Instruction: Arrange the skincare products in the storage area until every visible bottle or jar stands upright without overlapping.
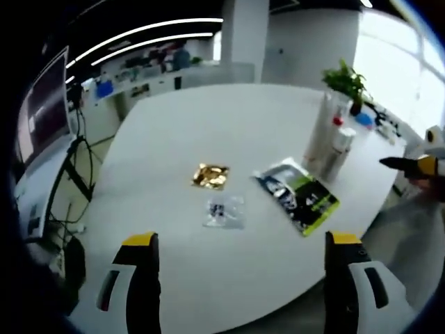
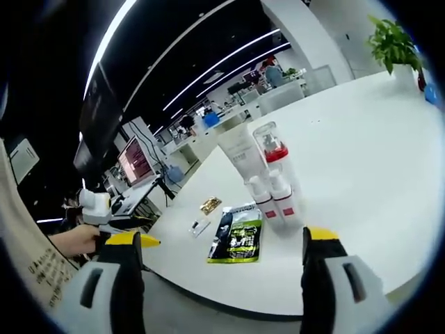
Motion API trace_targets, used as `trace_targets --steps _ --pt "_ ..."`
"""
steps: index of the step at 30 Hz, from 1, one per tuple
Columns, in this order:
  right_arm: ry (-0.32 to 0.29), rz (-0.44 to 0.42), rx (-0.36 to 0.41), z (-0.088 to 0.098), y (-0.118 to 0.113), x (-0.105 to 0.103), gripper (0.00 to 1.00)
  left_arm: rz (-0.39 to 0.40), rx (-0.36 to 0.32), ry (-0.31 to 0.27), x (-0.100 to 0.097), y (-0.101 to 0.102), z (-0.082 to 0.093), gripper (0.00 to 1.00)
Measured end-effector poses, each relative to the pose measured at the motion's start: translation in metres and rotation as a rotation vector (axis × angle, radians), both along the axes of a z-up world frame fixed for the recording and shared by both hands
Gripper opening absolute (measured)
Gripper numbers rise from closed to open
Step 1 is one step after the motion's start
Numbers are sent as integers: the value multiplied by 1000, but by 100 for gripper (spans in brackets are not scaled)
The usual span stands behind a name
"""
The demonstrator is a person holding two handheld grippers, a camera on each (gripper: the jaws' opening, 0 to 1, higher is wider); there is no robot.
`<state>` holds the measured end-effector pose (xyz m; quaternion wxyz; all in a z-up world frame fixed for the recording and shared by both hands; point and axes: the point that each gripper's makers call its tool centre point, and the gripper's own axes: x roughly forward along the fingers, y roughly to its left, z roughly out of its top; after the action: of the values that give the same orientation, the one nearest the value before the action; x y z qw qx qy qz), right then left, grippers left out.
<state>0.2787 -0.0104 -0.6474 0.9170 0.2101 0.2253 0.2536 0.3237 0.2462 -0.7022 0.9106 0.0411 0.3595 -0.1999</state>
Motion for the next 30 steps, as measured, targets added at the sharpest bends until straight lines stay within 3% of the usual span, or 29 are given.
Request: trace_targets --steps 21,26,30 --pt "10 -18 3 -1 -4 1 95 -84 50 108 39 -5 -43 92" --pt "8 -30 6 -1 -6 2 94 -108 87 126 43 -10 -54 88" --pt "7 -30 1 -1 -6 2 94 -110 107 131 46 -10 -60 80"
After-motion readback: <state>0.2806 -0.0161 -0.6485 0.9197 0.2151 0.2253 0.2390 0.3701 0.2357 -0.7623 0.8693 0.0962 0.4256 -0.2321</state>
